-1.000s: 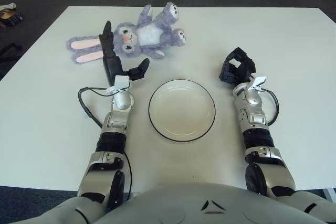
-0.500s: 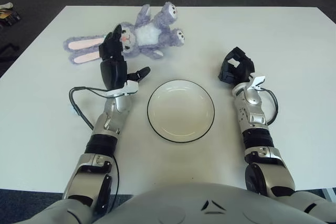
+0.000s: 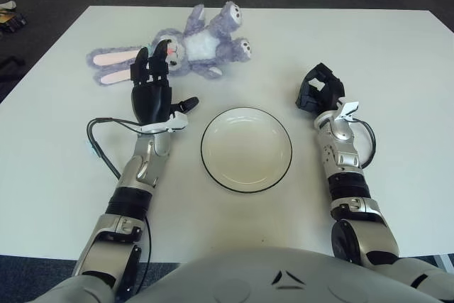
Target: Put the doll into the plate.
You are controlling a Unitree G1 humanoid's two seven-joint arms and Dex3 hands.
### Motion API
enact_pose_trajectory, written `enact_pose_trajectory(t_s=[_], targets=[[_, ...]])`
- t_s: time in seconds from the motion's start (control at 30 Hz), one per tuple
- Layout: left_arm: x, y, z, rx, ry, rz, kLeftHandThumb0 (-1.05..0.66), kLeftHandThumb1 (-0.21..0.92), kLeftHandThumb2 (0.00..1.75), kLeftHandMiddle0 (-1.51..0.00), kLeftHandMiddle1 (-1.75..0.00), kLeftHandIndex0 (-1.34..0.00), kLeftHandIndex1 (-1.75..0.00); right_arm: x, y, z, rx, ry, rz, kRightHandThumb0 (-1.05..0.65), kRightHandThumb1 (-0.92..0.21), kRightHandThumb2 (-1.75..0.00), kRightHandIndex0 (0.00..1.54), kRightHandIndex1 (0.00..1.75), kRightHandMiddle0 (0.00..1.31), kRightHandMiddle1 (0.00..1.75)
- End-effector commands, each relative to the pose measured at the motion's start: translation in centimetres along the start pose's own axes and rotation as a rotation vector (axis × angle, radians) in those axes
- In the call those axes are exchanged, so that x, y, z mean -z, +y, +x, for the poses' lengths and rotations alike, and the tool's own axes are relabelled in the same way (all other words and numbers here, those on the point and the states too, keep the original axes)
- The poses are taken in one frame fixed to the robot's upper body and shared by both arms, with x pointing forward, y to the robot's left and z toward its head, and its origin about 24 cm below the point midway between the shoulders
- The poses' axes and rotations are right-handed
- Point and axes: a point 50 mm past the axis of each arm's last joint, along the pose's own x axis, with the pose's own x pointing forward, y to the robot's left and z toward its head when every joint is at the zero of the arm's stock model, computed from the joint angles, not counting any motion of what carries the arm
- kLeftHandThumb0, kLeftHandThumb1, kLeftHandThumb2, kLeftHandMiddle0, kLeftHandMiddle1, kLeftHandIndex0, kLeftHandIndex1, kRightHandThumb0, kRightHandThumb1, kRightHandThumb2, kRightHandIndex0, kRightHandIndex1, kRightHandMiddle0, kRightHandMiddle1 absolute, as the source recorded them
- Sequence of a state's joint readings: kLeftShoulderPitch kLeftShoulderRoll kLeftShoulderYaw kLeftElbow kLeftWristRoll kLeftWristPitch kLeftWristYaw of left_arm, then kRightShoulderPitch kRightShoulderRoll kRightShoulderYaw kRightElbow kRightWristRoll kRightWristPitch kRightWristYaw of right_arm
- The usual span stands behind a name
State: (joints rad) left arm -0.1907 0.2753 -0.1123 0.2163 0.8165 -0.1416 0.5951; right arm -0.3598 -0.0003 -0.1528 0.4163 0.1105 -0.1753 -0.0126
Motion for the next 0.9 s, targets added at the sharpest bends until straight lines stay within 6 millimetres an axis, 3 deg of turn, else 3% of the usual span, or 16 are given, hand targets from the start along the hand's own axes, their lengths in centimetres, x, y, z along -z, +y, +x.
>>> enact_pose_trajectory(t_s=[0.0,0.43,0.87], targets=[[-0.1,0.5,0.3,0.036,-0.027,0.059,-0.61,0.26,0.93,-0.02,-0.26,0.0,-0.34,2.0,-0.2,-0.9,0.008,0.104,0.012,-0.5,-0.28,-1.37,1.1,1.75,0.65,1.75],[-0.3,1.2,2.7,0.074,-0.056,0.199,-0.7,0.37,0.87,-0.07,-0.22,0.0,-0.27,2.1,-0.2,-1.1,-0.012,0.098,0.014,-0.49,-0.28,-1.36,1.1,1.75,0.64,1.75],[-1.8,1.8,4.6,0.128,-0.11,0.289,-0.8,0.6,0.7,-0.11,-0.21,0.0,-0.31,2.2,0.0,-1.1,-0.02,0.104,0.016,-0.5,-0.27,-1.37,1.14,1.75,0.65,1.75]])
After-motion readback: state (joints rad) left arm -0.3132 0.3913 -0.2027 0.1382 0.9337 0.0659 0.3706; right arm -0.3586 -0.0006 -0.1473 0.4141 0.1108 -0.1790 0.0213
